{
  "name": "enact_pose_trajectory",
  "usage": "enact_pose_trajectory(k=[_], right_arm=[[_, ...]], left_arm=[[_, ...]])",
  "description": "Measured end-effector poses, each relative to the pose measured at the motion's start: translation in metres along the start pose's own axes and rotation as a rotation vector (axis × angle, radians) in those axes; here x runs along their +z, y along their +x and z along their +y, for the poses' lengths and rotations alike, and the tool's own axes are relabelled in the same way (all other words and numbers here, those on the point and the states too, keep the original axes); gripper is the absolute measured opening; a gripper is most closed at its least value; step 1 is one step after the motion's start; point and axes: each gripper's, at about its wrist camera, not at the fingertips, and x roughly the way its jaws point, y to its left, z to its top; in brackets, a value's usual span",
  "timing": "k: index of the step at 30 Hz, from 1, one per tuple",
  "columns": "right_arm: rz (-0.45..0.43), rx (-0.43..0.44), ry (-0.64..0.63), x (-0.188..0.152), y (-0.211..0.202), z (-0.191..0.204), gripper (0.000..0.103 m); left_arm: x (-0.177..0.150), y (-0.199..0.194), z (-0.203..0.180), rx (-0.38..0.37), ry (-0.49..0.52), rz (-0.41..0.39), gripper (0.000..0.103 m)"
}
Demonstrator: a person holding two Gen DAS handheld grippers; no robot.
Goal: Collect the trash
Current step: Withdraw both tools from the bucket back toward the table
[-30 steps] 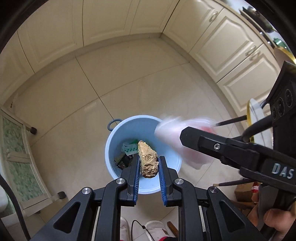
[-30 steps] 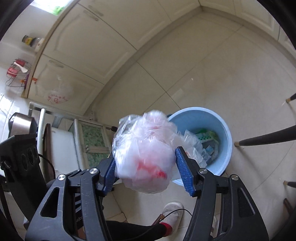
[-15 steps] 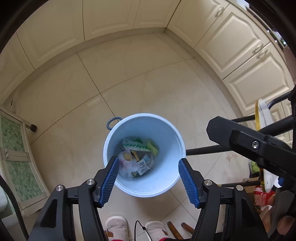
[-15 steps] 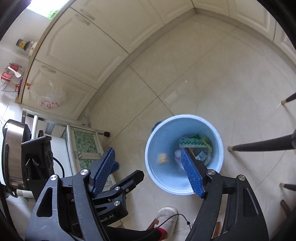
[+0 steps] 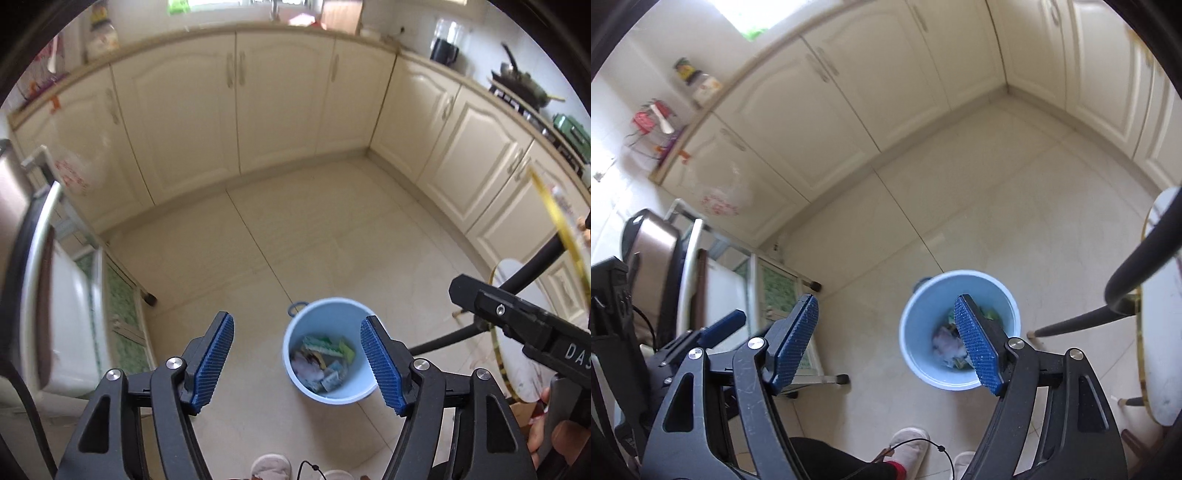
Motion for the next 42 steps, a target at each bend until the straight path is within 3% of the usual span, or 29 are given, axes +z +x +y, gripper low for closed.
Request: enact_pose_trajectory(k=[7,11,14,18,22,31,42], right_arm=[[-0.215,-0.06,-0.125,-0.023,-0.121,0.06,0.08],[-0.369,-0.143,-0.17,-0.042,-0.208,0.082,0.094],[-0.483,-0.234,-0.214,-0.059,-0.272,0.099,0.1],[-0.606,-0.298,-0.221,-0.082,-0.344,0.116,0.103],[-0.705,-0.347,-0.223,-0.104,-0.404,0.128,0.103],[-0.876,-0.439,-0.213,-0.141,-0.503,0.149,0.103],[-0.942,-0.495,-0.19,-0.165,-0.544,0.145,0.103]], left_arm=[[-0.027,-0.113,-0.026,0.005,0.048,-0.248,0.079],[-0.047,-0.171,-0.052,-0.022,0.086,-0.374,0.084],[-0.065,-0.209,-0.07,-0.051,0.107,-0.476,0.095],[-0.093,-0.253,-0.095,-0.093,0.136,-0.576,0.102],[-0.129,-0.284,-0.114,-0.112,0.161,-0.643,0.102],[-0.201,-0.338,-0.147,-0.151,0.188,-0.797,0.102],[-0.27,-0.337,-0.134,-0.193,0.232,-0.878,0.102]])
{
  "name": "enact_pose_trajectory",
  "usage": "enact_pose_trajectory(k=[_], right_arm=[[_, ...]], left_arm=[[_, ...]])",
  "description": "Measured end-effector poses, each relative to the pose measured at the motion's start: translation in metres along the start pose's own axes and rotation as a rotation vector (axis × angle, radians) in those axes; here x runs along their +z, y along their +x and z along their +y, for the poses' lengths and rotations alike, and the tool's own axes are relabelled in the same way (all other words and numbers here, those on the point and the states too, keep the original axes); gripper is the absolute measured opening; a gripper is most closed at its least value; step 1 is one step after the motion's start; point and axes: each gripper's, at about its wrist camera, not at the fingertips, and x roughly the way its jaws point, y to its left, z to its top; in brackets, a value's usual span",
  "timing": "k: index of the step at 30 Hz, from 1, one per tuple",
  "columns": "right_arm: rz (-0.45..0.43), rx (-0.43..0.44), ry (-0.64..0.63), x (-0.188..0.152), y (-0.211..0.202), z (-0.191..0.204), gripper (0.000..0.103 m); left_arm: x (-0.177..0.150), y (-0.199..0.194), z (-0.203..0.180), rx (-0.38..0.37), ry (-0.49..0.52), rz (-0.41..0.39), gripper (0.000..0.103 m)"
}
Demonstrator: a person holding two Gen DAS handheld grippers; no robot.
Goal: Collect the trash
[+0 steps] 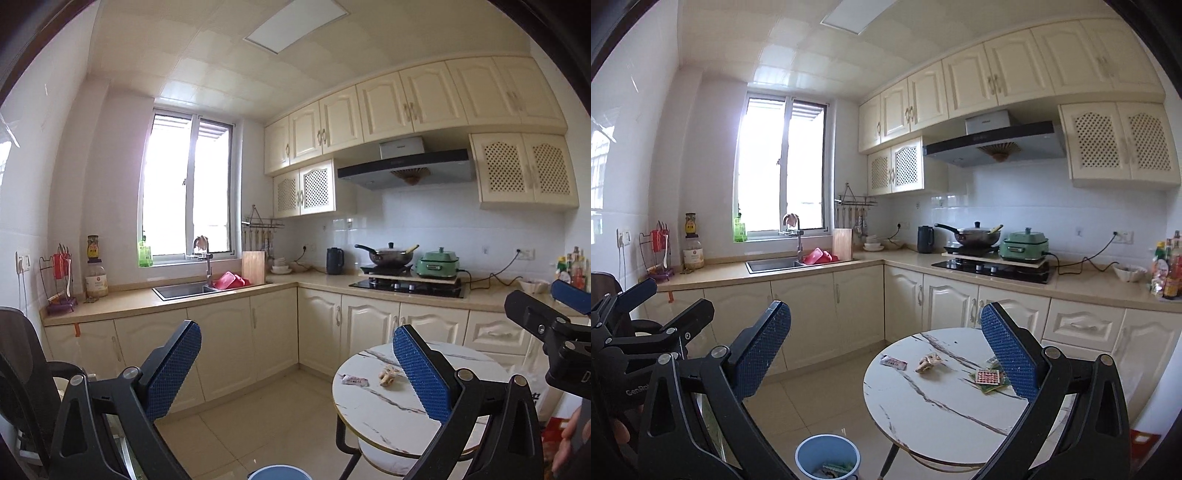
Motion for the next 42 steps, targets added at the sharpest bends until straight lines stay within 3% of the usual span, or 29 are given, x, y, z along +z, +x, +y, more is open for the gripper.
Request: enact_pose_trajectory(k=[6,15,22,31,42], right_arm=[[0.009,-0.025,0.019,-0.003,0.005,-0.018,0.103],[0.093,-0.112,0.044,-0.026,0.046,-0.061,0.103],[0.24,-0.186,0.095,-0.067,0.108,-0.117,0.103],[0.431,-0.22,0.147,-0.132,0.202,-0.193,0.103],[0.622,-0.259,0.136,-0.183,0.31,-0.267,0.103]], left_arm=[[-0.004,0.011,-0.002,-0.006,0.016,0.026,0.102],[0.001,0.092,-0.013,-0.027,0.019,0.142,0.102],[-0.004,0.192,-0.033,-0.073,0.012,0.305,0.102],[-0.001,0.354,-0.078,-0.146,0.034,0.497,0.102],[-0.029,0.558,-0.163,-0.295,0.171,0.702,0.101]])
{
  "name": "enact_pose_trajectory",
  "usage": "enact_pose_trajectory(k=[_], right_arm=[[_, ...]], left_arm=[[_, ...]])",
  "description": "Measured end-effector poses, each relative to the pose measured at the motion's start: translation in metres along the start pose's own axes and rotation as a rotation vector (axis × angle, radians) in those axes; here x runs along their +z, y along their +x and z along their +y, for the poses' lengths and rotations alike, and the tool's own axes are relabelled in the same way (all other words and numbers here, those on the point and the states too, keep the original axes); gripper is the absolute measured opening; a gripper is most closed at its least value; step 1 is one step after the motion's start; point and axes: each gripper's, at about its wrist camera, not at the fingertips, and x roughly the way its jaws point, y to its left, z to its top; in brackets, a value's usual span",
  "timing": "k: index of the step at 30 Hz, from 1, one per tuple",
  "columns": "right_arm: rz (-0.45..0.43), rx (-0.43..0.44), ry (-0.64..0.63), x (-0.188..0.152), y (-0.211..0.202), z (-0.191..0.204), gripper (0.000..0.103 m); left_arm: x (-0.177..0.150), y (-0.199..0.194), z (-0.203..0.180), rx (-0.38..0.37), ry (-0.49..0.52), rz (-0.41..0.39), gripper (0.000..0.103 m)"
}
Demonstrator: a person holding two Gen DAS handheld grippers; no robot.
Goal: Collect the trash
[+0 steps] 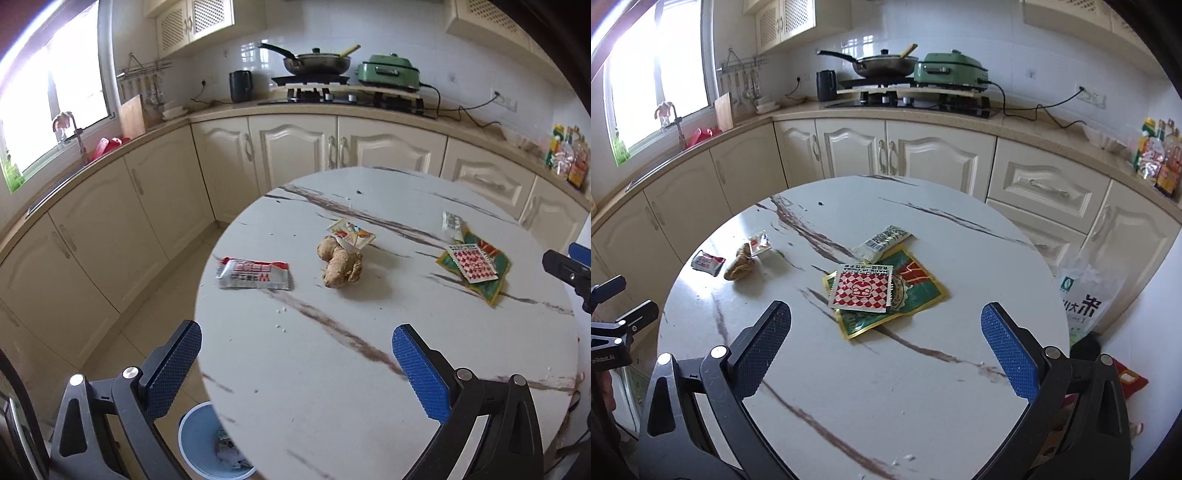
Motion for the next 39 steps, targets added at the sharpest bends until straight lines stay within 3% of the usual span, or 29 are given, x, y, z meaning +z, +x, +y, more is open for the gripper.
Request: enact_pose_trajectory(k=[8,9,10,11,17,18,19,21,30,34,36,39], right_arm=[[0.05,0.014,-0.032,0.018,0.053,-0.008,0.103],[0.055,0.017,-0.037,0.02,0.058,-0.007,0.103],[0.059,0.021,-0.041,0.023,0.063,-0.006,0.103],[0.064,0.029,-0.045,0.025,0.068,-0.004,0.103],[0.071,0.064,-0.113,0.039,0.088,0.023,0.103],[0.076,0.077,-0.121,0.041,0.092,0.029,0.103],[0.081,0.091,-0.127,0.044,0.095,0.035,0.103],[0.092,0.13,-0.134,0.049,0.103,0.047,0.103],[0.111,0.272,-0.21,0.065,0.137,0.114,0.103],[0.151,0.296,-0.286,0.064,0.163,0.15,0.103],[0.184,0.3,-0.308,0.062,0.176,0.164,0.094],[0.208,0.276,-0.321,0.06,0.185,0.174,0.064]], left_arm=[[0.063,0.108,0.002,-0.05,0.034,0.062,0.086],[0.067,0.117,0.001,-0.055,0.038,0.067,0.083],[0.073,0.127,0.002,-0.052,0.037,0.076,0.071],[0.074,0.133,0.003,-0.055,0.038,0.083,0.067],[0.084,0.159,0.004,-0.12,0.038,0.095,0.053],[0.085,0.161,0.004,-0.13,0.044,0.092,0.044],[0.083,0.159,0.007,-0.15,0.048,0.087,0.034],[0.072,0.148,0.012,-0.166,0.058,0.078,0.031],[0.032,0.083,0.078,-0.2,-0.028,-0.018,0.03],[0.015,0.054,0.112,-0.163,-0.051,-0.056,0.03],[0.01,0.048,0.126,-0.154,-0.053,-0.063,0.03],[0.001,0.038,0.143,-0.143,-0.073,-0.069,0.03]])
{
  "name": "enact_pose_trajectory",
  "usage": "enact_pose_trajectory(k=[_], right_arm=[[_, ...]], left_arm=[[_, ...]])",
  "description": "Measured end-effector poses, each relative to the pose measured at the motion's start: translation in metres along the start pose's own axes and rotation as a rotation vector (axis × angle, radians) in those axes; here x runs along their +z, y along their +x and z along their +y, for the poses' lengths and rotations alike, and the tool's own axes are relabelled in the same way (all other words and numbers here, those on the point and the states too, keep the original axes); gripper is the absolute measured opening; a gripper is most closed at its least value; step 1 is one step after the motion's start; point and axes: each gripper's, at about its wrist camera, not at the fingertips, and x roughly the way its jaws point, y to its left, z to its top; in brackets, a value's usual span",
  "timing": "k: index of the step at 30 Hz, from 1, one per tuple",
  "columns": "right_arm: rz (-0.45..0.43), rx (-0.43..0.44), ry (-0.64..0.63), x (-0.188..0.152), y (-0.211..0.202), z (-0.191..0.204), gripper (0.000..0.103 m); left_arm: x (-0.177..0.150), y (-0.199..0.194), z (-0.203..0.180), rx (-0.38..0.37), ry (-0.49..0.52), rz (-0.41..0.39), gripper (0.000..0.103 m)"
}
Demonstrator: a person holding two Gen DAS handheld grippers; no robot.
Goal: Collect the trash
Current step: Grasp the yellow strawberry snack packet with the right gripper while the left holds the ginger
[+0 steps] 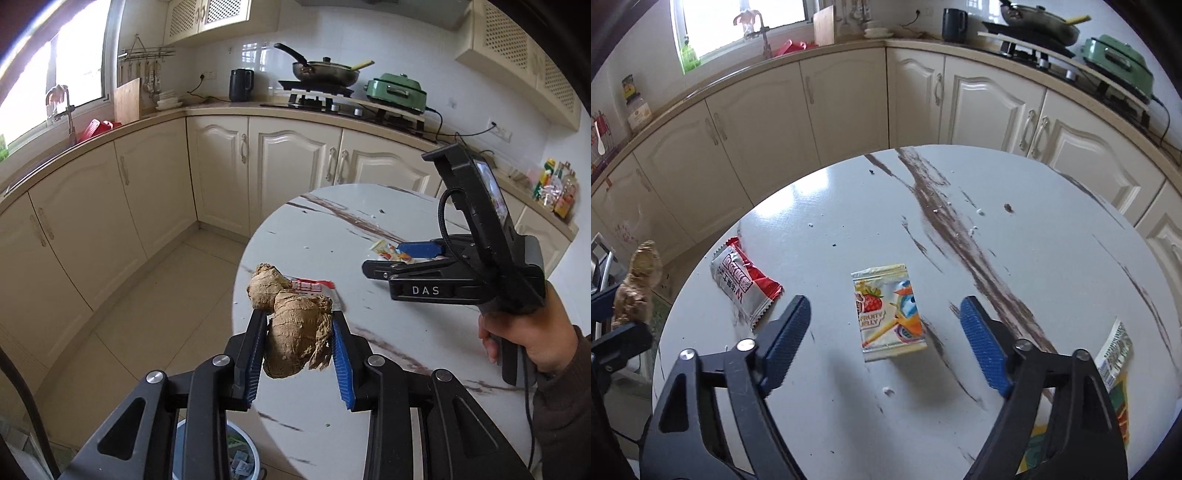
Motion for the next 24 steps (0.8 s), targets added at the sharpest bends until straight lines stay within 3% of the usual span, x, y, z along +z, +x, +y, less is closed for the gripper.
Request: enact_pose_trajectory(k=[2,4,9,13,18,24], right_arm=[[0.015,-0.004,-0.002,-0.002,0.001,0.002,0.037],[0.03,-0.013,-0.004,-0.005,-0.002,0.003,0.028],[-0.018,-0.032,0.03,-0.013,-0.035,0.006,0.028],[-0.076,0.006,0.041,-0.016,-0.072,0.027,0.028],[-0.136,0.151,-0.035,-0.019,-0.1,0.109,0.028],[-0.088,0.33,-0.111,-0.035,-0.078,0.219,0.028]], left_arm=[[-0.007,-0.011,0.008,0.001,-0.015,-0.005,0.03],[-0.012,-0.021,0.014,0.0,-0.027,-0.013,0.03],[-0.032,-0.047,0.03,0.003,-0.052,-0.01,0.03],[-0.051,-0.077,0.05,0.015,-0.085,-0.013,0.03],[-0.087,-0.118,0.083,0.063,-0.142,0.002,0.03],[-0.14,-0.148,0.131,0.133,-0.24,0.073,0.03]])
